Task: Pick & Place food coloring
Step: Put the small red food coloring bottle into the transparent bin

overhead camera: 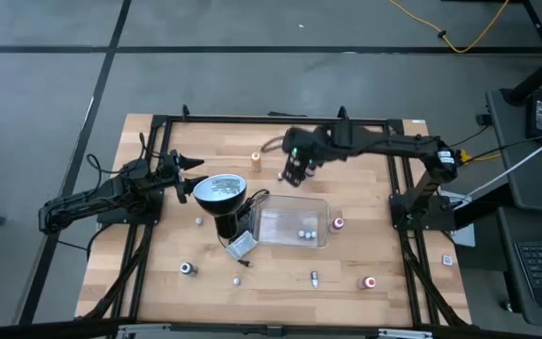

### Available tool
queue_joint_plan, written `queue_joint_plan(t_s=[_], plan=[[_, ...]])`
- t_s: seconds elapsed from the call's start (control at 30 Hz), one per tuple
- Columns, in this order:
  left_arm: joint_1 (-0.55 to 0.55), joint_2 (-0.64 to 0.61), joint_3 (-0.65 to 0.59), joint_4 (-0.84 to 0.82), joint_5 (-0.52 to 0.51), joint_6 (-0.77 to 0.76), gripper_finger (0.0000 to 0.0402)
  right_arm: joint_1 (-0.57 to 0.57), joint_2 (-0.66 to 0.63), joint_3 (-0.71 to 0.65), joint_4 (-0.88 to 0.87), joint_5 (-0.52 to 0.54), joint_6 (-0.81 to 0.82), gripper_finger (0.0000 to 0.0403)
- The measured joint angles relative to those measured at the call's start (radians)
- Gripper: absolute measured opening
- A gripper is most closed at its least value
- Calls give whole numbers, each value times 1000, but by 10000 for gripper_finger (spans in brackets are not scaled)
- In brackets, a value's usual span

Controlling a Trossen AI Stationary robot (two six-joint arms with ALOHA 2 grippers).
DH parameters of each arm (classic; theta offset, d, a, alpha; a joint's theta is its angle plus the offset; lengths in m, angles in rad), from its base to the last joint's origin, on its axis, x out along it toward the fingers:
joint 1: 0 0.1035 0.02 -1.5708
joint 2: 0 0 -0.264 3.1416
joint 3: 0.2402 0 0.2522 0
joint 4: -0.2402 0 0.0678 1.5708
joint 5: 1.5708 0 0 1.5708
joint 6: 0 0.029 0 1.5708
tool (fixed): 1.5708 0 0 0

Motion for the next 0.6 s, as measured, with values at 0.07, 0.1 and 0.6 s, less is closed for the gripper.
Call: queue_joint_plan(t_s=[0.07,0.1,0.6], plan=[[0,0,0,0,0,-1,322,-44,2,2,8,-1,-14,298],[0,0,0,0,0,0,322,-65,7,2,18,-1,-22,298],[0,0,0,0,0,0,322,-296,176,3,191,-12,-16,298]])
